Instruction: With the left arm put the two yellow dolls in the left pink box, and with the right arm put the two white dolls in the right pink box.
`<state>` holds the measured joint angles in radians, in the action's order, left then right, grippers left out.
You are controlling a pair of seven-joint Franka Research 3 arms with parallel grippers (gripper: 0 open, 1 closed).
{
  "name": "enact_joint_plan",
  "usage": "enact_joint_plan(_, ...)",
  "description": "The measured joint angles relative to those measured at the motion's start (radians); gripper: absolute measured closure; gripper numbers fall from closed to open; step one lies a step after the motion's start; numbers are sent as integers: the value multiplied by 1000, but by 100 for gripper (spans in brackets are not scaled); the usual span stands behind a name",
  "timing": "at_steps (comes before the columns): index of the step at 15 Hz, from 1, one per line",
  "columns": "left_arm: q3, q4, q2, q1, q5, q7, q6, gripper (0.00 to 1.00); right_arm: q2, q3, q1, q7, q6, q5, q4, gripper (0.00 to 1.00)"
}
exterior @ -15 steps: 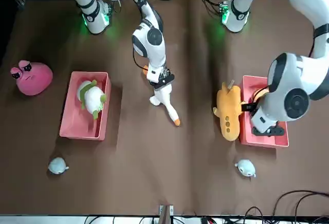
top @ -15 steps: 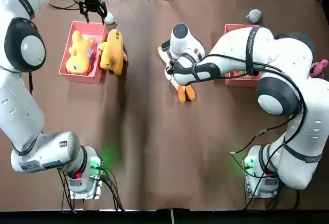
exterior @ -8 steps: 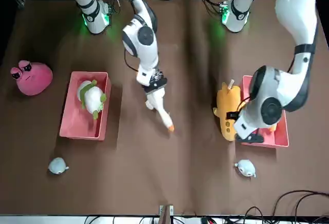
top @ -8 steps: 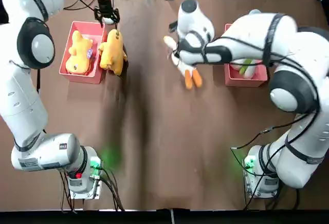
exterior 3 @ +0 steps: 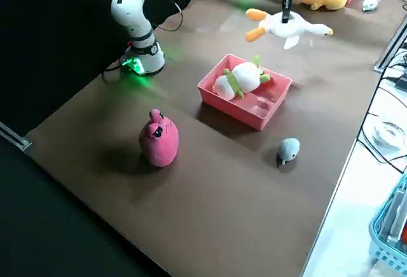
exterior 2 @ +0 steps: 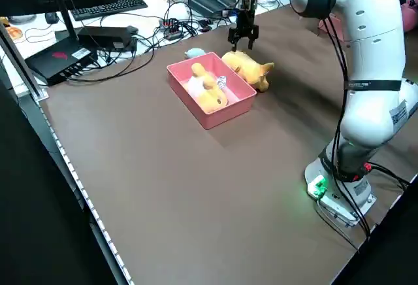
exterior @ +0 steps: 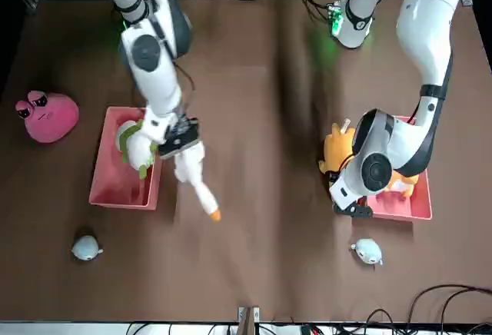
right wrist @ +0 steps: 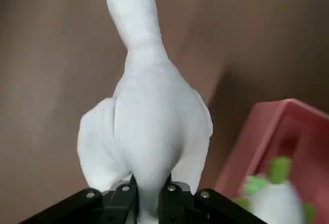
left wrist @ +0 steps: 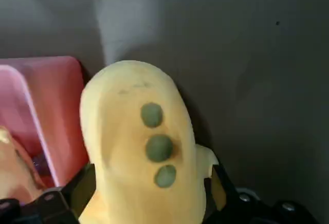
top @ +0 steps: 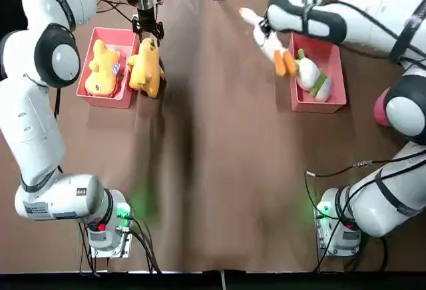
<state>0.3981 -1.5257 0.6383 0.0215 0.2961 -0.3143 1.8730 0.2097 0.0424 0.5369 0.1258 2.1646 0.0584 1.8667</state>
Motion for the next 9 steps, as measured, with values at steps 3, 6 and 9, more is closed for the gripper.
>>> enact_joint_plan(3,0,0,18,-1,1,0,7,1,-19,1,-107,-165,0,0,23,85)
enact_joint_plan(6,-5,-4,27,-1,5,1,7,1,-78,2,-253,-398,-7,0,96,85)
enact_joint_plan(9,-23,-17,31,0,30,4,7,1,-139,1,-334,-454,10,0,184,85)
